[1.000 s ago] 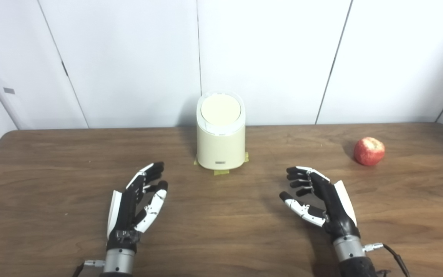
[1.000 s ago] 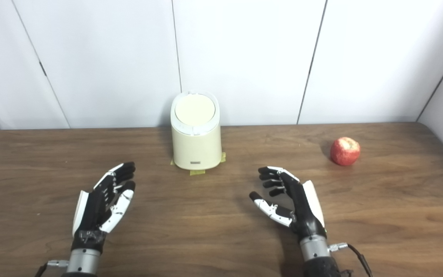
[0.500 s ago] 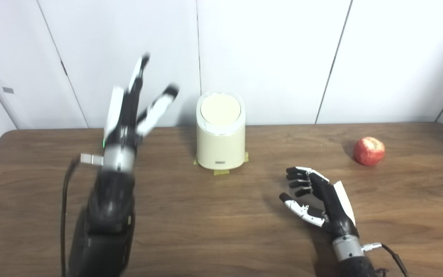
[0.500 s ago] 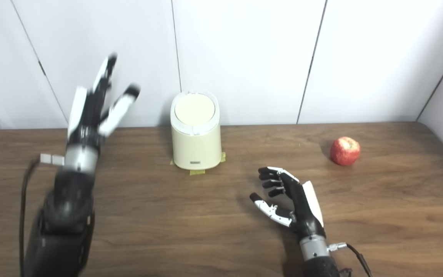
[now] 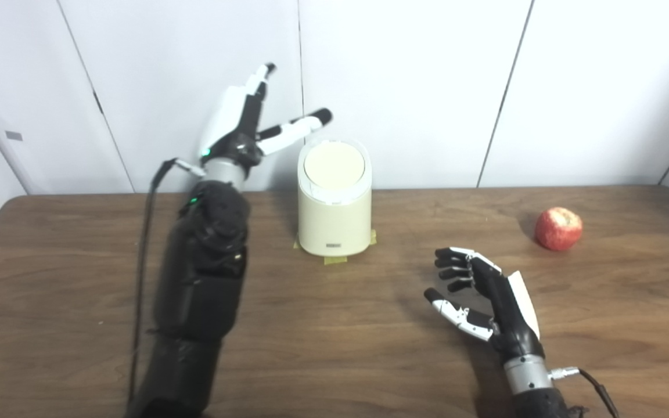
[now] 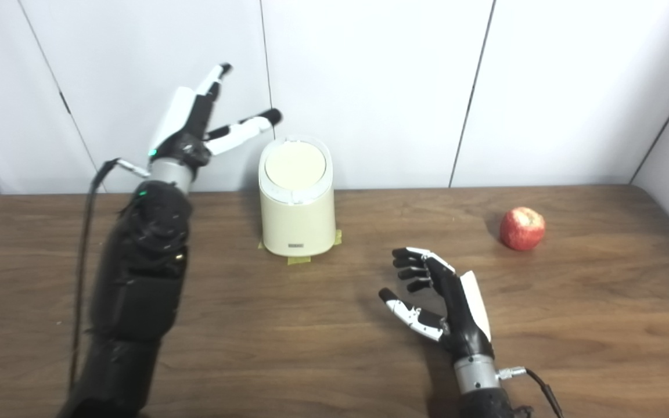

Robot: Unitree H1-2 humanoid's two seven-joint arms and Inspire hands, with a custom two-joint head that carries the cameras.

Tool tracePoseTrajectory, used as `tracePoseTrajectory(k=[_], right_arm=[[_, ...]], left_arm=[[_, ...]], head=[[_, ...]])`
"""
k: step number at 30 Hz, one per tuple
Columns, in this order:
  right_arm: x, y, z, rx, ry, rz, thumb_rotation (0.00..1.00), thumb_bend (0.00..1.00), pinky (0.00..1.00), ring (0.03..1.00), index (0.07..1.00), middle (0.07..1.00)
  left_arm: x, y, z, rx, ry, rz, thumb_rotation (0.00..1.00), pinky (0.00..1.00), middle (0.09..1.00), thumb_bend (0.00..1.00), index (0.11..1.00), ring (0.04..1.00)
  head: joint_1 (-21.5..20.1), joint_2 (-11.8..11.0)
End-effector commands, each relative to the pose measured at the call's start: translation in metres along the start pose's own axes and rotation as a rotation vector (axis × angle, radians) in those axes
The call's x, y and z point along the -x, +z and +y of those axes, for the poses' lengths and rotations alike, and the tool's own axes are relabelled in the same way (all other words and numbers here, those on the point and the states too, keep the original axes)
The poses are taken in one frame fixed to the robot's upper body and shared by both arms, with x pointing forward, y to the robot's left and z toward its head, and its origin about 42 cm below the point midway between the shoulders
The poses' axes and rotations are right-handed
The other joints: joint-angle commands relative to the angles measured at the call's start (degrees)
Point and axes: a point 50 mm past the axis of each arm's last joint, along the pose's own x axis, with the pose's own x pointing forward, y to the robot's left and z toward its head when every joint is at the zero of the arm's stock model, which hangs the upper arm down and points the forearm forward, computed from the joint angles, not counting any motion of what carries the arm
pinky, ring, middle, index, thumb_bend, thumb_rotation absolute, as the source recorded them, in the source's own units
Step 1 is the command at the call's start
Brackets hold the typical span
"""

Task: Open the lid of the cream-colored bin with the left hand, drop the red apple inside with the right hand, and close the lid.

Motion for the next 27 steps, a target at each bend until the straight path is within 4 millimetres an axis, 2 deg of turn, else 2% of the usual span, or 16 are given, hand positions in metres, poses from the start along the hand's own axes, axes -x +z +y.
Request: tracePoseTrajectory(k=[1, 9, 14, 19, 24, 27], right_arm=[[-0.002, -0.001, -0.005, 0.018, -0.008, -0.046, 0.18, 0.28, 0.54, 0.629, 0.678, 0.671], [-0.001, 0.0, -0.004, -0.001, -0.006, -0.032, 0.17, 0.28, 0.55, 0.643, 0.688, 0.685], [0.0, 0.002, -0.005, 0.009, -0.005, -0.036, 0.18, 0.28, 0.55, 0.643, 0.686, 0.683], [0.001, 0.002, -0.004, 0.001, -0.011, -0.044, 0.13, 0.28, 0.54, 0.638, 0.683, 0.679], [0.001, 0.004, -0.004, 0.012, -0.009, -0.042, 0.2, 0.28, 0.55, 0.64, 0.682, 0.678], [0.002, 0.005, -0.004, 0.019, -0.01, -0.039, 0.18, 0.28, 0.55, 0.642, 0.682, 0.681]], left_arm=[[-0.013, 0.025, 0.014, -0.019, 0.044, -0.041, 0.73, 1.0, 1.0, 0.89, 1.0, 1.0], [-0.03, 0.014, -0.006, -0.12, 0.035, 0.035, 0.74, 1.0, 1.0, 0.92, 1.0, 1.0], [-0.034, 0.002, -0.018, -0.134, 0.027, 0.066, 0.69, 1.0, 1.0, 0.91, 1.0, 1.0], [-0.034, -0.007, -0.025, -0.144, 0.025, 0.081, 0.62, 1.0, 1.0, 0.91, 1.0, 1.0], [-0.034, -0.016, -0.03, -0.156, 0.033, 0.089, 0.53, 1.0, 1.0, 0.9, 1.0, 1.0], [-0.034, -0.019, -0.033, -0.175, 0.031, 0.095, 0.47, 1.0, 1.0, 0.9, 1.0, 1.0]], head=[[0.08, 0.11], [-0.28, 0.31], [-0.41, 0.39], [-0.62, 0.73], [-0.91, 0.84], [-1.25, 0.9]])
